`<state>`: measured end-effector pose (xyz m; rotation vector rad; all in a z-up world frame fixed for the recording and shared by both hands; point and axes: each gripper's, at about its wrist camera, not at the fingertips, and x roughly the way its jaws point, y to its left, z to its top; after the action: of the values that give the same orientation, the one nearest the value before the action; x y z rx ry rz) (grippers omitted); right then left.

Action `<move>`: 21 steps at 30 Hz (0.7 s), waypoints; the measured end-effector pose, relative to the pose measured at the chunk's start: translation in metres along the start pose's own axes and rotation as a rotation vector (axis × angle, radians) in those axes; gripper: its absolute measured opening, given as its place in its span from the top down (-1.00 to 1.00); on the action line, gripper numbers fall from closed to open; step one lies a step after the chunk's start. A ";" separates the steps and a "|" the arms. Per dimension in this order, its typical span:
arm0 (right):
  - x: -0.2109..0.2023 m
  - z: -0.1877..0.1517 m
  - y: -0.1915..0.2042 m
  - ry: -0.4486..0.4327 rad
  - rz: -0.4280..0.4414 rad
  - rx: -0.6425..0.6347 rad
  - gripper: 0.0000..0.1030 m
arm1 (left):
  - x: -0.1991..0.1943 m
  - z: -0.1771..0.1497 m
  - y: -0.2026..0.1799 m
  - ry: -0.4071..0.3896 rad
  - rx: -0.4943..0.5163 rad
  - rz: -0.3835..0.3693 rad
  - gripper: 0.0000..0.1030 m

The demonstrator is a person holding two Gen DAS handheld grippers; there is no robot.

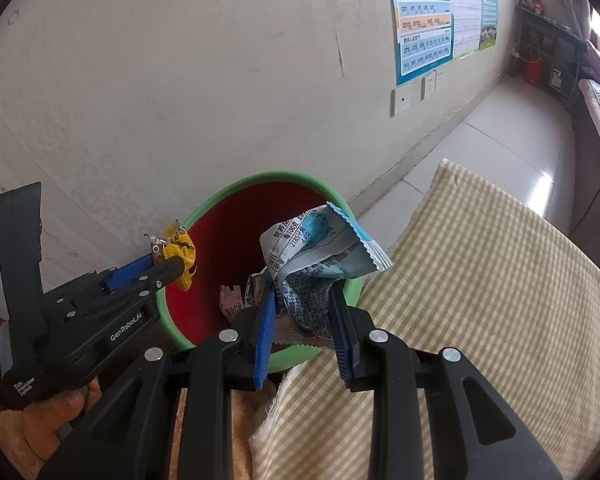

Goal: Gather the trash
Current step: 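Carry the yellow and silver-blue wrappers over the green bin with both grippers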

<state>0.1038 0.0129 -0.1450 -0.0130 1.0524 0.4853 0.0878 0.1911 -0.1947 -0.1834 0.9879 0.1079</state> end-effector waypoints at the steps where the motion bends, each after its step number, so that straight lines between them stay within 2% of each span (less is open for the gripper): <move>1: 0.001 0.000 0.000 0.002 0.000 -0.002 0.48 | 0.001 0.000 0.000 0.003 0.000 0.001 0.43; 21: 0.018 0.005 0.003 0.032 -0.010 -0.018 0.47 | 0.027 0.005 0.003 0.058 -0.008 -0.009 0.43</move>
<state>0.1144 0.0235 -0.1571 -0.0421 1.0787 0.4864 0.1062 0.1953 -0.2150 -0.1992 1.0450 0.0989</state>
